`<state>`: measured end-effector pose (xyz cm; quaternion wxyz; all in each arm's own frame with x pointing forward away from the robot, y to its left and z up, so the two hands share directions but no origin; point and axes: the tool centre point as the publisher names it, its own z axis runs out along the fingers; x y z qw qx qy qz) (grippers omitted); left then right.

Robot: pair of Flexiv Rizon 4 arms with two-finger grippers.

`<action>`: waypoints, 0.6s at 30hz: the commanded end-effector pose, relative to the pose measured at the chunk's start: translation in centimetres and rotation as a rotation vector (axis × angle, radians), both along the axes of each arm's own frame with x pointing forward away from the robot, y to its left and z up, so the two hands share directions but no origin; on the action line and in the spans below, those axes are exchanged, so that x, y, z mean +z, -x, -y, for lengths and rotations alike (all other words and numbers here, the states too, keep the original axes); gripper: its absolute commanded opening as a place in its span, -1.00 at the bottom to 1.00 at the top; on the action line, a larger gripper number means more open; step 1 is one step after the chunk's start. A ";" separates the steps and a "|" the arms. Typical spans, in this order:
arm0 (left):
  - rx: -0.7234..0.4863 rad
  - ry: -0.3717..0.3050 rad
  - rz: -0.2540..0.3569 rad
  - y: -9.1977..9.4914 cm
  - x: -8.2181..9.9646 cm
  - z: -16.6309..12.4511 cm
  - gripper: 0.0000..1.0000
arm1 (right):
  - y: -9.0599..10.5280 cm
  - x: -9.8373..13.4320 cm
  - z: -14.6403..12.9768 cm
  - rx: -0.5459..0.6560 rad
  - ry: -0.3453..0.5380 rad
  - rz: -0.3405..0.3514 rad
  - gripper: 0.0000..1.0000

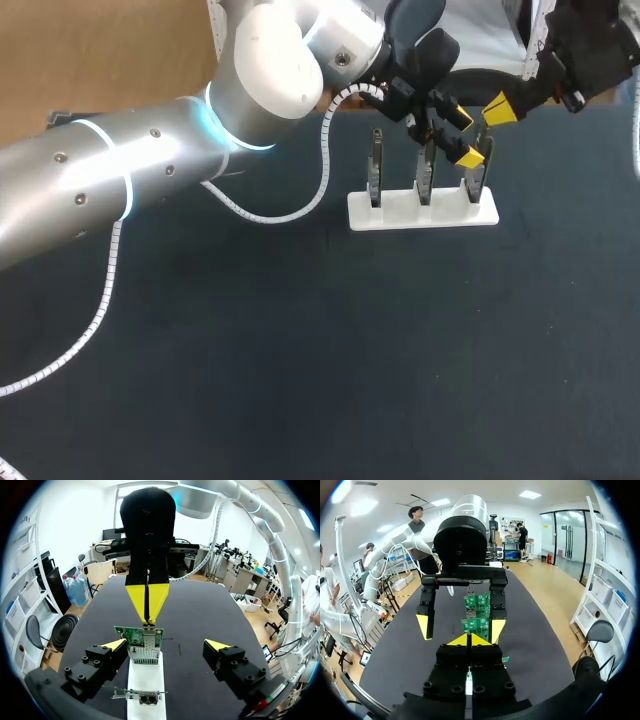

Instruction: Pick up the optical module with the left hand, and insert it into the network port with the right hand.

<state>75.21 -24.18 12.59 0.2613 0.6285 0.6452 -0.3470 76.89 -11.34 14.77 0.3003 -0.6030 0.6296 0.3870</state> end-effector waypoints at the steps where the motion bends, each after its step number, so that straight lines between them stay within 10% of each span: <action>1: -0.004 -0.003 -0.002 -0.2 0.0 0.1 1.00 | -0.1 -0.3 -0.1 0.006 0.007 -0.006 -1.00; 18: -0.004 -0.003 -0.002 -0.2 0.0 0.1 1.00 | 0.1 -1.3 0.1 -0.003 0.016 -0.032 -1.00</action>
